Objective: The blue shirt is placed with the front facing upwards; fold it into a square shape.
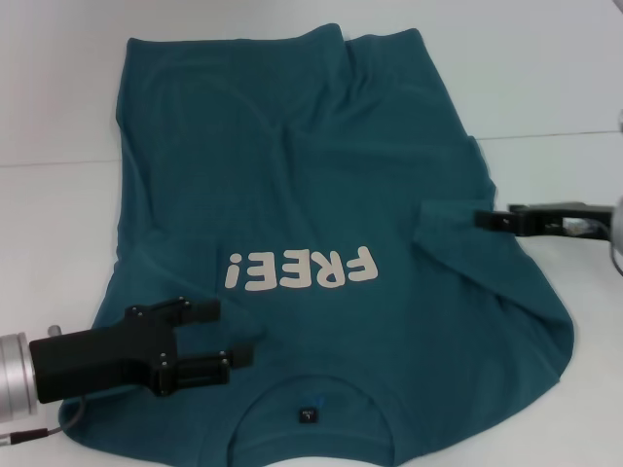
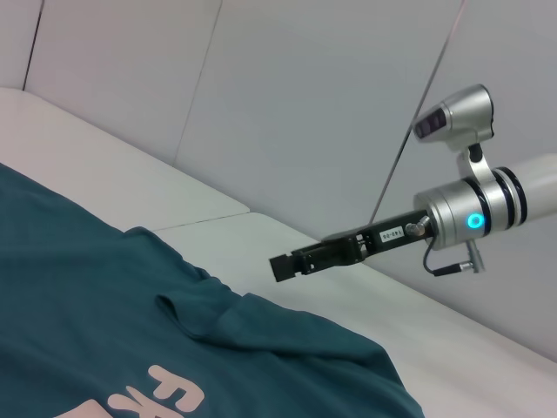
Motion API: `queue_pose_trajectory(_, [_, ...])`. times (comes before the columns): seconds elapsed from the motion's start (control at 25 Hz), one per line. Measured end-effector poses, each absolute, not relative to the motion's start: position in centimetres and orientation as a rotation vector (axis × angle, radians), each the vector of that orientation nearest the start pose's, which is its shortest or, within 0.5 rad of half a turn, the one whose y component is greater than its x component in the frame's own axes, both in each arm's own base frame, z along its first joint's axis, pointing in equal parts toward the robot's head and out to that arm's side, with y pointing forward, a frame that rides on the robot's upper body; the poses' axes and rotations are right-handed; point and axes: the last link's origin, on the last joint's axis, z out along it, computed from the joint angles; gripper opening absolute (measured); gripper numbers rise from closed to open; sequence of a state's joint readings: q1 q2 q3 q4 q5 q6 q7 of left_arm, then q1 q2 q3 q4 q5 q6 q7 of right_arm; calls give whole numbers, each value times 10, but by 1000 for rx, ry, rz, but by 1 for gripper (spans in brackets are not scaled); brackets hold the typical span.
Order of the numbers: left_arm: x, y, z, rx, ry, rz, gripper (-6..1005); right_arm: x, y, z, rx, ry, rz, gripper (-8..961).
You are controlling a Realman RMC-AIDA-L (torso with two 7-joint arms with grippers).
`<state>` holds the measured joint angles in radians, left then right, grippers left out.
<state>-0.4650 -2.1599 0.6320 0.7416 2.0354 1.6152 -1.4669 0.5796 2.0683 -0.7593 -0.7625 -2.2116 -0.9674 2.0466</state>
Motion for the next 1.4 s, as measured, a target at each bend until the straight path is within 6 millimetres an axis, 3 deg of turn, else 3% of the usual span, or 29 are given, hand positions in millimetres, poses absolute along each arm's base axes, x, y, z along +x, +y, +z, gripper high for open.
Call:
queue_pose_trajectory(0.08, [-262, 307, -12, -2696, -781, -789, 890, 311, 399, 37, -2070, 1251, 345, 638])
queue_pose_trajectory(0.48, [-261, 307, -13, -2706, -780, -791, 890, 335, 380, 38, -2017, 1334, 332, 632])
queue_pose_trajectory(1.16, [-261, 304, -14, -2713, -792, -795, 890, 332, 375, 25, -2012, 1405, 409, 627])
queue_pose_trajectory(1.4, [-262, 304, -14, -2712, -793, -795, 890, 335, 373, 28, -2012, 1410, 413, 505])
